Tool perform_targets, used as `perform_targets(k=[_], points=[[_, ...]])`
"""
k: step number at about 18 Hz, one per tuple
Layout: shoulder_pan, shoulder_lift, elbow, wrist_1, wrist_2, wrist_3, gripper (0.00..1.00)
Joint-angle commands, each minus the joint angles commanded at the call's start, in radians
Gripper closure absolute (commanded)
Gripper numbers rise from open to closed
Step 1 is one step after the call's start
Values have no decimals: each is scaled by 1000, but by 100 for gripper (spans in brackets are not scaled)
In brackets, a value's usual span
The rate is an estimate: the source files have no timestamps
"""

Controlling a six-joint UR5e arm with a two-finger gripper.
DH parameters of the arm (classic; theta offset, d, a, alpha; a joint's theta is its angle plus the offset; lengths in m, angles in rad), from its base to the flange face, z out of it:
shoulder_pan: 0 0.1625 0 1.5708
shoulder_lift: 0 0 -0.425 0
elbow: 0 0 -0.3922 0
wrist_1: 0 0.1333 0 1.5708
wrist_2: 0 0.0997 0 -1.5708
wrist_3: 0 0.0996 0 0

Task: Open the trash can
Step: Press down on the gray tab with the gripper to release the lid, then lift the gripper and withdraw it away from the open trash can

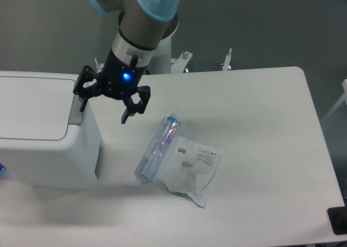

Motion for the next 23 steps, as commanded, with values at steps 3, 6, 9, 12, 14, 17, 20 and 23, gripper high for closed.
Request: perform_targets(k=[3, 6, 9, 12, 14, 17, 20, 23], points=[[0, -2, -3, 2, 0, 0, 0], [0, -5, -3, 2, 0, 0, 0], [0, -5, -3, 2, 0, 0, 0], [0, -8, -6, 3, 0, 0, 0], [-5, -8, -8, 3, 0, 0, 0], [-5, -8, -8, 3, 0, 0, 0], [-5, -8, -6, 3, 0, 0, 0], [-3, -8, 14, 2, -2, 2, 0]])
